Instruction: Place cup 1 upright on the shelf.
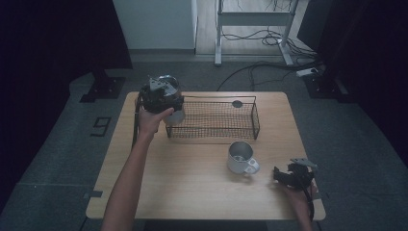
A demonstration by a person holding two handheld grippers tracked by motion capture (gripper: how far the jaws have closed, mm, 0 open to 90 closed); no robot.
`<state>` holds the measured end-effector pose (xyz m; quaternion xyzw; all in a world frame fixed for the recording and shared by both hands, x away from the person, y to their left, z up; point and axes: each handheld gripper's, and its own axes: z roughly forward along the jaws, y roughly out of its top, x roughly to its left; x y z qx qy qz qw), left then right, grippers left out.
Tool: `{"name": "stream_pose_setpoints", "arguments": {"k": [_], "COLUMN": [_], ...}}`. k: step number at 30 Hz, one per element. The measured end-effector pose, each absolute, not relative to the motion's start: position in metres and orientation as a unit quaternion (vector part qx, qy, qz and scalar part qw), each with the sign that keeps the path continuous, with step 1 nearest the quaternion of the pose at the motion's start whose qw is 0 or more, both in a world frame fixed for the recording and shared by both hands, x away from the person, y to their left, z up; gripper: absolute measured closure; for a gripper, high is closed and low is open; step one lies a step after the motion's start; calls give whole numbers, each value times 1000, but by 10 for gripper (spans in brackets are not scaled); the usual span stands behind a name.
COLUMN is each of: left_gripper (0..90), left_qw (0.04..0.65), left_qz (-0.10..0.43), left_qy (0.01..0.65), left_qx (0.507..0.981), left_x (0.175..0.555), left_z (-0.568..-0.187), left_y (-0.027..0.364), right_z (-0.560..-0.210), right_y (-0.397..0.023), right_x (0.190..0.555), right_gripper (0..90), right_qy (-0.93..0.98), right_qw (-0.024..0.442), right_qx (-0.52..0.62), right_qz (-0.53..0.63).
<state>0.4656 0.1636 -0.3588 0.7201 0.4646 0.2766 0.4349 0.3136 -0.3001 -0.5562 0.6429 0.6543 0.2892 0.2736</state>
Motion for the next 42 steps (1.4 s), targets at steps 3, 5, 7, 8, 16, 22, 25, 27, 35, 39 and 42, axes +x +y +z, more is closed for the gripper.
{"name": "stream_pose_setpoints", "arguments": {"k": [3,5,7,8,16,22,25,27,35,39,42], "left_gripper": [42,42,42,42,42,42,42,42,42,42,41], "left_qw": [435,435,437,438,436,436,432,434,439,436,436], "left_qz": [276,280,279,278,272,263,267,269,264,262,259], "left_qy": [463,460,458,457,452,454,453,453,450,452,454], "left_qx": [722,722,722,723,729,731,733,731,731,732,733], "left_x": [468,470,472,473,481,489,491,493,498,500,502], "left_z": [-359,-359,-358,-358,-363,-368,-370,-371,-373,-375,-377], "left_y": [160,158,155,154,145,138,134,131,125,124,123], "right_z": [-556,-556,-556,-556,-556,-556,-556,-556,-556,-556,-556], "right_y": [-300,-300,-300,-300,-300,-300,-300,-300,-300,-300,-300], "right_x": [314,314,314,314,313,313,313,313,313,313,313], "right_gripper": [77,77,77,77,86,87,87,87,88,88,88], "right_qy": [654,654,654,654,653,653,653,653,653,653,653], "right_qw": [274,274,274,274,275,276,276,276,276,276,276], "right_qx": [643,643,643,643,643,643,643,643,644,643,643], "right_qz": [289,289,289,289,290,290,290,290,290,289,290]}}
